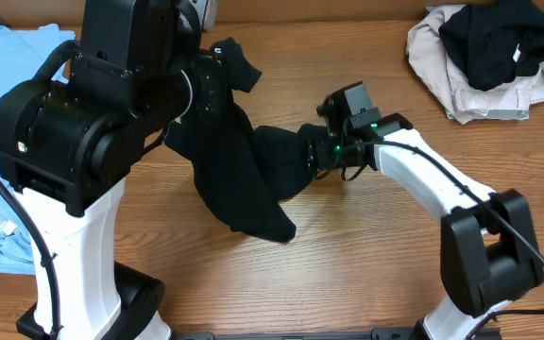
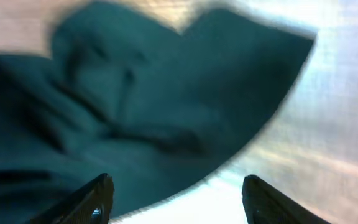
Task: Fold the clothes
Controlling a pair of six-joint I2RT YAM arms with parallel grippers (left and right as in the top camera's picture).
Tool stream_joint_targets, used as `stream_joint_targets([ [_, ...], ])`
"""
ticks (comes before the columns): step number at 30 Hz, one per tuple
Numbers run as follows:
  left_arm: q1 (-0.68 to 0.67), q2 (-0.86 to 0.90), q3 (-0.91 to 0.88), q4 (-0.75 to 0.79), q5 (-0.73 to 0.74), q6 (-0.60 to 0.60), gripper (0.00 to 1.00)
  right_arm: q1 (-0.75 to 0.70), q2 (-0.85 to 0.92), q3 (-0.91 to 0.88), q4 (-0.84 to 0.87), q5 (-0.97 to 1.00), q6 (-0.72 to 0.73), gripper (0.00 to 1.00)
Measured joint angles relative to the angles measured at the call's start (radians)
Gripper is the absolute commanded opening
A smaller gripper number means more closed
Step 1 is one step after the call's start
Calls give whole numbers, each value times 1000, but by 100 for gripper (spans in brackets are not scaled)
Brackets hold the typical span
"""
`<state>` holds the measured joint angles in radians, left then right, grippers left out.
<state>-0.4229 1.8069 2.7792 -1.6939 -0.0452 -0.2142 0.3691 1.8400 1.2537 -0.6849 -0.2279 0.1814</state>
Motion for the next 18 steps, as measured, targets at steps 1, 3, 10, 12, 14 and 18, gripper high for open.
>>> stream_joint_targets([
  [1,3,0,0,0,-8,-6,4,-1,0,0,-16,-2,2,70],
  [3,6,0,0,3,-20,-21,4,-2,-14,0,-37,-8,6,70],
  [10,6,0,0,26,-39,-41,4,-1,-255,2,-134,-27,37,75],
  [12,6,0,0,26,-42,-42,4,0,-378,8,-172,-3,58,76],
  [14,6,0,0,26,-42,-42,4,-1,-514,23,-220,54,87,76],
  [18,6,0,0,26,-43,-42,4,-21,-691,40,-302,170,130,76],
])
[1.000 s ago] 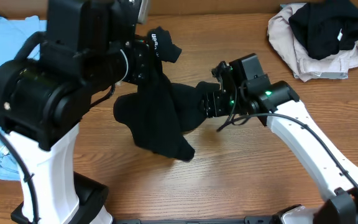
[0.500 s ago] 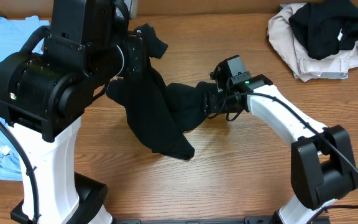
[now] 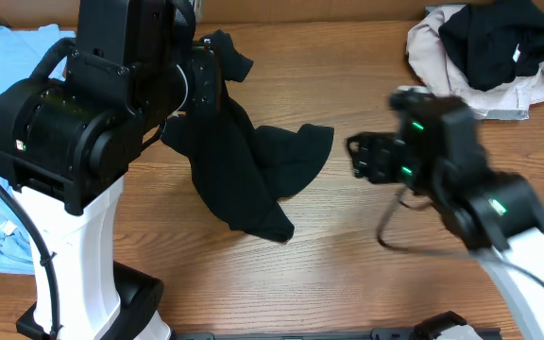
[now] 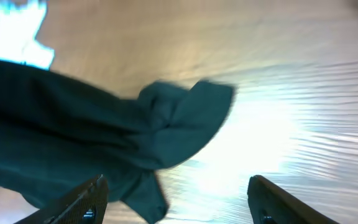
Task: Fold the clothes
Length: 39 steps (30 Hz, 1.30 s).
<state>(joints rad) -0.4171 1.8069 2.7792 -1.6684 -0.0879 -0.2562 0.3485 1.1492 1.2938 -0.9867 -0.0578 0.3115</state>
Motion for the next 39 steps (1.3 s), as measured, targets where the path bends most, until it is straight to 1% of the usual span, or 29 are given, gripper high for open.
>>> stream_joint_targets([
  [2,0,0,0,0,0,-3,4,-18,-16,-2,-20,34,11,76],
  [4,0,0,0,-4,0,-8,4,-32,4,-23,-13,52,18,76],
  [8,0,0,0,-15,0,-21,4,-34,78,-112,48,64,41,76],
  [13,0,0,0,-14,-3,-27,4,-34,108,-198,136,4,62,75],
  [18,0,0,0,4,-3,-41,4,-4,111,-200,239,-43,71,74],
  [21,0,0,0,9,-3,-49,4,5,145,-200,279,-55,70,74],
  [23,0,0,0,7,-3,-52,4,5,206,-199,311,-56,70,74],
  [29,0,0,0,-5,-7,-53,4,5,465,-198,410,-67,59,73],
  [35,0,0,0,-5,-16,-56,4,5,590,-198,487,-77,11,73],
  [39,0,0,0,-8,-22,-56,4,5,669,-198,522,-79,-10,66],
])
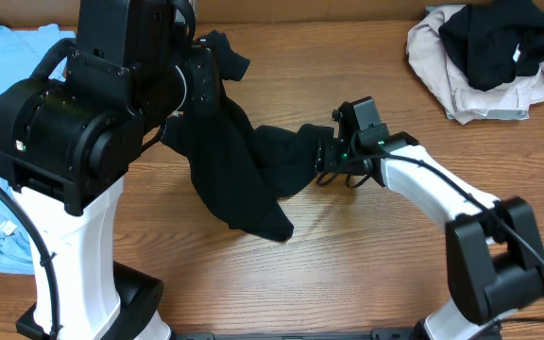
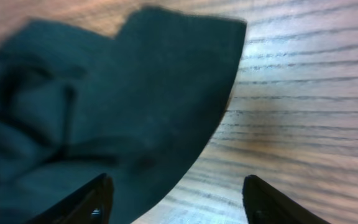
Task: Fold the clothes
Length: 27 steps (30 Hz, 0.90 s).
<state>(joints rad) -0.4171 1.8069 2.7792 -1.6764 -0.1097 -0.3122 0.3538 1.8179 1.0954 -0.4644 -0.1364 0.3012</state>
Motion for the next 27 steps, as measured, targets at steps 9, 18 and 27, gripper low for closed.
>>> stream_joint_targets([
  [9,0,0,0,0,-2,0,4,39,77,0,66,4,-30,50],
  [18,0,2,0,0,-27,0,4,49,87,20,-30,-3,-20,4],
  [27,0,14,0,-3,-73,0,4,-37,-122,80,-565,-14,94,4],
])
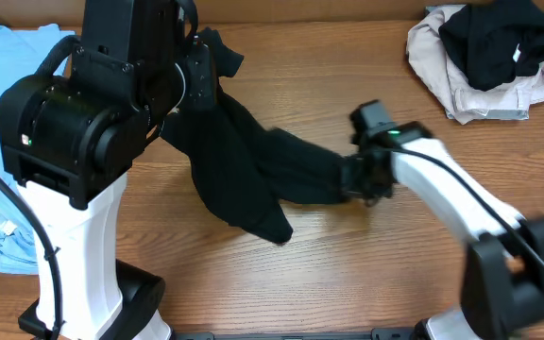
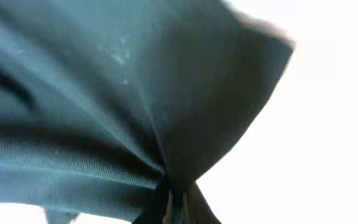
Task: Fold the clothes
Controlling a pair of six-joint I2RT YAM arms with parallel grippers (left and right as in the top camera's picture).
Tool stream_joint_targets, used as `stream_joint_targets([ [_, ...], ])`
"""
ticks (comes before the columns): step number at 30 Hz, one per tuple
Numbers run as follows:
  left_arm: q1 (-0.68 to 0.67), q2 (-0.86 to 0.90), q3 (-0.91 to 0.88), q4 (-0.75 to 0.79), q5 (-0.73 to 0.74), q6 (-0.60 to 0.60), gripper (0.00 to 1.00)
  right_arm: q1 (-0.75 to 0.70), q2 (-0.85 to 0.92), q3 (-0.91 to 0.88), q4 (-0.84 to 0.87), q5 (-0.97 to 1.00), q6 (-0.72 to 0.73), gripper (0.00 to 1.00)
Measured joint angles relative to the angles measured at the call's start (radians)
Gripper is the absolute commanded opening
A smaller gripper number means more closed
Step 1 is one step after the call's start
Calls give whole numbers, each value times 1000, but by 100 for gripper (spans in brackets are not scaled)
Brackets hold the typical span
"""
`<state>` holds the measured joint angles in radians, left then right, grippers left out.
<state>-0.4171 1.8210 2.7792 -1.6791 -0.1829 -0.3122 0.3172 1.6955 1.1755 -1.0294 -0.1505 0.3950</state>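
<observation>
A black garment (image 1: 253, 170) stretches across the wooden table (image 1: 348, 274) between my two grippers. Its left end is bunched up high at my left gripper (image 1: 196, 76), whose fingers are mostly hidden under the arm and the cloth. My right gripper (image 1: 355, 178) is shut on the garment's right corner. In the right wrist view the dark cloth (image 2: 123, 93) fans out in folds from the pinched fingertips of the right gripper (image 2: 174, 208) at the bottom edge. A lower flap hangs down to the table near the middle front.
A pile of beige and black clothes (image 1: 484, 52) lies at the back right corner. A light blue garment (image 1: 8, 57) lies along the left edge. The bulky left arm and its white column (image 1: 74, 189) stand over the left of the table.
My right gripper was open at the garment's right corner, which lay flat on the table. It is now shut on that corner and sits a little further right and nearer, with the cloth drawn out.
My right gripper stood open at the garment's right edge, then was drawn back to the right, clear of the cloth. It came back open at the corner and now holds it. The left end stayed bunched at my left gripper throughout.
</observation>
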Motion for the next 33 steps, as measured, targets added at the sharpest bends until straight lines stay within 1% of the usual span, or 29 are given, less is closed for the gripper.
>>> stream_joint_targets([
  [2,0,10,0,-5,-18,0,4,-10,-76,-3,-85,-3,28,4],
  [4,0,25,0,-12,-33,0,4,-2,-119,-24,-125,-20,51,4],
  [8,29,72,-5,-14,-39,0,4,48,-133,-172,-113,-102,93,4],
  [12,97,115,-50,-15,-27,0,4,161,-146,-341,-80,-214,153,4],
  [15,153,148,-93,-15,-8,2,4,301,-212,-401,-81,-267,228,5],
  [16,170,159,-105,-15,-3,4,4,360,-245,-407,-79,-279,261,13],
  [17,184,169,-113,-15,2,5,4,419,-282,-408,-71,-288,299,24],
  [18,196,178,-118,-15,7,5,4,477,-319,-408,-56,-295,336,44],
  [19,206,185,-122,-14,9,5,4,524,-354,-407,-42,-298,366,61],
  [20,213,190,-124,-15,12,5,4,558,-384,-403,-37,-302,389,75],
  [21,220,192,-124,-12,14,5,4,576,-412,-399,-40,-293,413,82],
  [23,229,192,-124,-3,15,5,4,574,-459,-384,-40,-242,445,83],
  [26,230,192,-124,3,16,5,4,512,-504,-349,-16,-144,459,83],
  [29,229,192,-124,3,18,5,4,412,-507,-338,66,-61,412,81],
  [30,229,192,-124,2,18,5,4,365,-492,-338,110,-25,375,80],
  [31,229,192,-124,2,19,5,4,355,-487,-338,120,-16,366,78],
  [33,229,192,-124,-1,19,5,4,308,-444,-338,202,26,304,76],
])
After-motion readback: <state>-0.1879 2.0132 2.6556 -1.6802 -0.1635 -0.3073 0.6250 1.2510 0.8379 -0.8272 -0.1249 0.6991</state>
